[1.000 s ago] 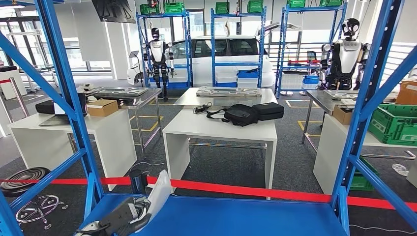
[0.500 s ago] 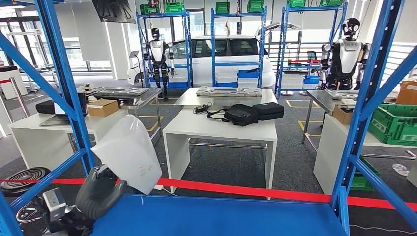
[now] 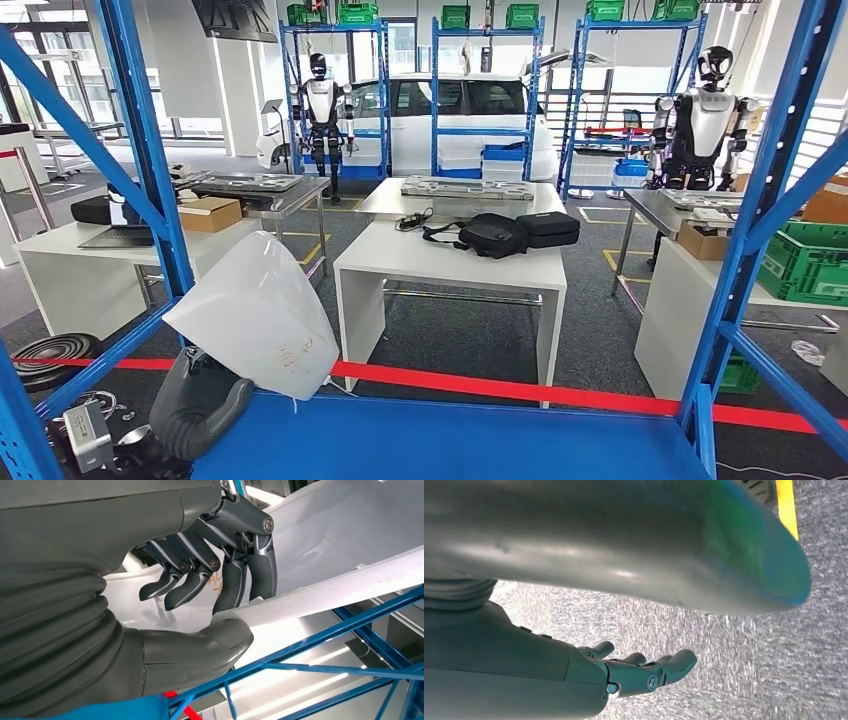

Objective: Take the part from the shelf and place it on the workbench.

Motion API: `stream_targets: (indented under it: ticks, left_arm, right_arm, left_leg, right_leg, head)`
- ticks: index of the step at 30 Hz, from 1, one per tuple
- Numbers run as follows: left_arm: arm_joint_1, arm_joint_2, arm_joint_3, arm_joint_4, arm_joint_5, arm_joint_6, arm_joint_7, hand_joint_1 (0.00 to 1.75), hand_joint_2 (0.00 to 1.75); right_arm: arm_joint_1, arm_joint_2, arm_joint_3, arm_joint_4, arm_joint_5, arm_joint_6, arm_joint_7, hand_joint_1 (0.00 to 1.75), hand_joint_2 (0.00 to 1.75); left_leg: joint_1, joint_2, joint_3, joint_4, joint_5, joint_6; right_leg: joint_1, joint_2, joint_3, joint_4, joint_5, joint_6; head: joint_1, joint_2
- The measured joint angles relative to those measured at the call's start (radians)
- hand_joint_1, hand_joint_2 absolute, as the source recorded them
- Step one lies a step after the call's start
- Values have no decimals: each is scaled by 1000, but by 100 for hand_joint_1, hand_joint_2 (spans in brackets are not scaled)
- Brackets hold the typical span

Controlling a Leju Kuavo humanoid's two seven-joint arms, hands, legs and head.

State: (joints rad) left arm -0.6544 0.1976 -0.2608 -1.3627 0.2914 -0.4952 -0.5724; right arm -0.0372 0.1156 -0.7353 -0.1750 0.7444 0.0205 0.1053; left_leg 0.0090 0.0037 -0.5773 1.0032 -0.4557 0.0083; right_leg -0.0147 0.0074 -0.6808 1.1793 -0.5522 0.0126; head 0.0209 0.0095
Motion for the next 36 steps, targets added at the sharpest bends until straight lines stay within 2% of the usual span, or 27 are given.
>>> stream_targets:
  ticks: [1, 2, 3, 4, 6, 7, 8, 12, 13, 14, 17, 18, 19, 20, 22, 23, 24, 25, 27, 28, 30, 31, 32, 33, 34, 35, 36]
  left_arm:
    - [0, -4, 0, 4, -1, -1, -1, 175, 175]
    - [0, -8, 0, 8, -1, -4, -2, 175, 175]
    - [0, -14, 0, 13, -1, -7, -5, 175, 175]
    - [-1, -20, -1, 19, -2, -9, -8, 175, 175]
    - [-4, -39, -3, 29, -6, -11, -17, 175, 175]
    - [-6, -47, -5, 33, -10, -10, -19, 175, 175]
    - [-7, -56, -8, 37, -15, -9, -21, 175, 175]
    - [-5, -71, -17, 46, -32, -3, -25, 175, 175]
    - [-4, -72, -18, 49, -35, -2, -26, 175, 175]
    - [-3, -72, -18, 53, -37, -1, -27, 175, 175]
    - [3, -73, -19, 62, -38, -1, -29, 175, 175]
    - [5, -73, -20, 64, -38, -1, -29, 175, 175]
    - [7, -74, -20, 67, -38, -1, -29, 175, 175]
    - [8, -75, -20, 68, -39, -1, -28, 175, 175]
    - [4, -82, -21, 69, -40, 1, -28, 175, 175]
    - [3, -86, -21, 69, -41, 2, -28, 175, 175]
    - [1, -89, -21, 70, -42, 3, -29, 175, 175]
    - [0, -91, -22, 71, -42, 3, -28, 175, 175]
    - [-5, -98, -22, 73, -41, 2, -25, 175, 175]
    - [-8, -102, -22, 75, -41, 1, -22, 175, 175]
    - [-15, -112, -22, 79, -40, 0, -15, 175, 175]
    - [-16, -119, -22, 79, -44, 0, -12, 175, 175]
    - [-13, -125, -22, 80, -50, 0, -8, 175, 175]
    - [-8, -132, -22, 80, -57, 0, -3, 175, 175]
    - [-3, -138, -21, 79, -65, 0, 0, 175, 175]
    - [2, -143, -21, 79, -70, 1, 3, 175, 175]
    - [5, -146, -19, 79, -74, 1, 4, 175, 175]
  right_arm:
    - [1, 0, -2, 0, -1, 0, 1, 0, 0]
    - [2, 0, -4, 0, -2, 0, 1, 0, 0]
    - [2, 0, -6, 0, -4, 0, 3, 0, 0]
    - [2, 0, -8, 0, -5, 0, 5, 0, 0]
    - [1, 1, -14, 0, -6, -2, 10, 0, 0]
    - [1, 2, -17, 0, -6, -3, 11, 0, 0]
    - [1, 3, -19, 0, -6, -3, 9, 0, 0]
    - [-1, 5, -24, 1, -2, -3, -13, 0, 0]
    - [-1, 5, -24, 1, -2, -3, -16, 0, 0]
    - [0, 5, -24, 1, -2, -3, -17, 0, 0]
    - [0, 5, -24, 1, -1, -3, -17, 0, 0]
    - [0, 5, -25, 1, -1, -3, -17, 0, 0]
    - [0, 5, -25, 1, -1, -3, -17, 0, 0]
    - [0, 5, -25, 1, 0, -3, -18, 0, 0]
    - [-1, 5, -25, 1, 3, 0, -18, 0, 0]
    - [-1, 6, -25, 1, 6, 2, -18, 0, 0]
    - [-1, 7, -25, 1, 8, 4, -19, 0, 0]
    - [-1, 9, -25, 1, 9, 6, -20, 0, 0]
    - [0, 11, -25, 1, 13, 10, -18, 0, 0]
    - [1, 13, -25, 1, 14, 11, -15, 0, 0]
    - [1, 15, -25, 1, 16, 14, -11, 0, 0]
    - [0, 16, -25, 1, 16, 13, -8, 0, 0]
    - [-1, 17, -25, 1, 15, 11, -5, 0, 0]
    - [-1, 17, -25, 1, 15, 9, -2, 0, 0]
    - [-1, 17, -26, 1, 14, 6, 0, 0, 0]
    - [-1, 17, -26, 1, 15, 5, 0, 0, 0]
    - [-2, 17, -26, 1, 17, 5, -2, 0, 0]
  left_leg:
    - [0, 2, -1, 1, 1, 1]
    - [1, 3, -3, 2, 2, 1]
    - [2, 4, -5, 4, 2, 0]
    - [5, 4, -8, 7, 1, -2]
    - [11, 3, -15, 18, -2, -15]
    - [12, 1, -18, 24, -4, -23]
    - [12, -1, -21, 29, -6, -32]
    - [12, -5, -31, 37, -9, -59]
    - [13, -5, -39, 54, -27, -62]
    - [13, -4, -55, 94, -61, -64]
    - [12, -4, -112, 275, -169, -65]
    - [11, -4, -110, 298, -176, -62]
    - [9, -4, -92, 286, -164, -57]
    - [6, -4, -55, 238, -141, -49]
    - [-3, -3, 36, 102, -108, -32]
    - [-9, -3, 66, 52, -99, -27]
    - [-14, -2, 79, 24, -97, -24]
    - [-18, -1, 78, 17, -91, -23]
    - [-17, 1, 69, 6, -72, -11]
    - [-15, 3, 63, 1, -58, -2]
    - [-11, 5, 42, -3, -33, 9]
    - [-11, 5, 27, -3, -21, 13]
    - [-10, 6, 12, -2, -10, 13]
    - [-9, 6, -4, 0, 1, 11]
    - [-8, 6, -20, 3, 12, 8]
    - [-5, 7, -36, 7, 21, 4]
    - [-2, 7, -52, 14, 29, -2]
  right_leg:
    - [-2, 0, -29, 64, -31, 3]
    - [-3, 0, -48, 111, -47, 6]
    - [-6, -1, -53, 125, -44, 9]
    - [-8, -2, -36, 100, -22, 12]
    - [-14, -3, 37, -27, 33, 19]
    - [-13, 0, 64, -77, 53, 17]
    - [-13, 2, 80, -109, 60, 11]
    - [-11, 7, 72, -118, 66, -28]
    - [-11, 6, 68, -121, 72, -37]
    - [-10, 5, 63, -124, 78, -45]
    - [-1, 3, 40, -124, 97, -58]
    - [3, 2, 31, -124, 104, -60]
    - [6, 2, 22, -124, 111, -61]
    - [10, 3, 13, -123, 119, -61]
    - [13, 3, 0, -124, 135, -57]
    - [14, 3, -3, -125, 143, -53]
    - [13, 2, -5, -127, 150, -48]
    - [11, 2, -5, -132, 159, -41]
    - [7, 2, -9, -136, 167, -29]
    - [7, 2, -16, -124, 148, -23]
    - [4, 0, -44, -46, 62, -14]
    - [3, 0, -61, 20, 11, -10]
    - [1, 0, -74, 83, -22, -6]
    - [0, -1, -75, 126, -31, -2]
    - [-2, -1, -63, 144, -24, 2]
    - [-4, -1, -31, 119, 0, 5]
    - [-7, -2, 17, 62, 23, 8]
  head:
    - [0, 0]
    - [0, 0]
    - [1, 0]
    - [1, 0]
    - [2, 0]
    - [2, 0]
    - [2, 0]
    - [0, 0]
    - [-1, 0]
    - [-2, 0]
    - [-3, 0]
    - [-3, 0]
    - [-3, 0]
    - [-4, 0]
    - [-4, 0]
    - [-3, 0]
    - [-3, 0]
    - [-3, 0]
    - [-4, 0]
    - [-3, 0]
    - [-1, 0]
    - [0, 0]
    - [0, 0]
    - [1, 0]
    - [1, 0]
    - [1, 0]
    - [1, 0]
